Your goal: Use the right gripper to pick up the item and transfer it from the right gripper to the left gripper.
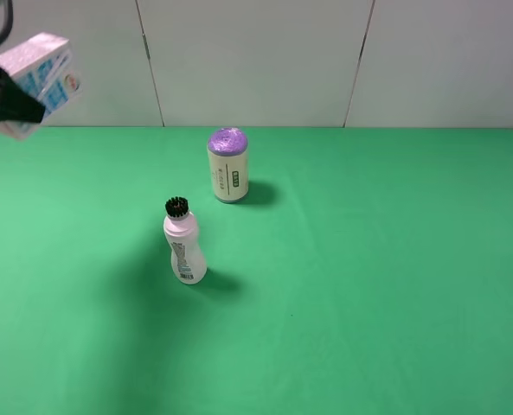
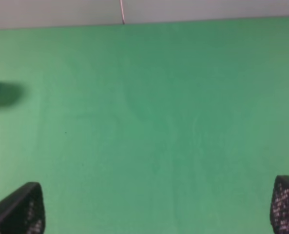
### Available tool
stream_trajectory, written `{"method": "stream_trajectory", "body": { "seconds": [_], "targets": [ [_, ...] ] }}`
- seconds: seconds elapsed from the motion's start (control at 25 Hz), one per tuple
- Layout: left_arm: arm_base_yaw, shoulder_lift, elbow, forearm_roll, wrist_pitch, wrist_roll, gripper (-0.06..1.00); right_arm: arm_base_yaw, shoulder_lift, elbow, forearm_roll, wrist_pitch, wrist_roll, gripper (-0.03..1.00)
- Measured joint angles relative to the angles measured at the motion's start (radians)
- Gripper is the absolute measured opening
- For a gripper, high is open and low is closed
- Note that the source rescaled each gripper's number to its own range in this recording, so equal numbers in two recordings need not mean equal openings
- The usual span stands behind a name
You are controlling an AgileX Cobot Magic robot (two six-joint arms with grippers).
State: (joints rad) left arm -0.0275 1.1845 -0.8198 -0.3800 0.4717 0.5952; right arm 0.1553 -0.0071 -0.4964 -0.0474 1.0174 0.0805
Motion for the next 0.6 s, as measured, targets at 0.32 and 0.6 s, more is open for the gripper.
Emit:
{"method": "stream_trajectory", "body": {
  "seconds": [0.32, 0.6],
  "targets": [
    [0.017, 0.02, 0.178, 0.002, -0.187, -0.011, 0.0, 0.0, 0.0, 0.0, 0.0, 0.0, 0.0, 1.0],
    [-0.011, 0.2, 0.201, -0.074, -0.264, -0.029, 0.0, 0.0, 0.0, 0.0, 0.0, 0.0, 0.0, 1.0]
  ]
}}
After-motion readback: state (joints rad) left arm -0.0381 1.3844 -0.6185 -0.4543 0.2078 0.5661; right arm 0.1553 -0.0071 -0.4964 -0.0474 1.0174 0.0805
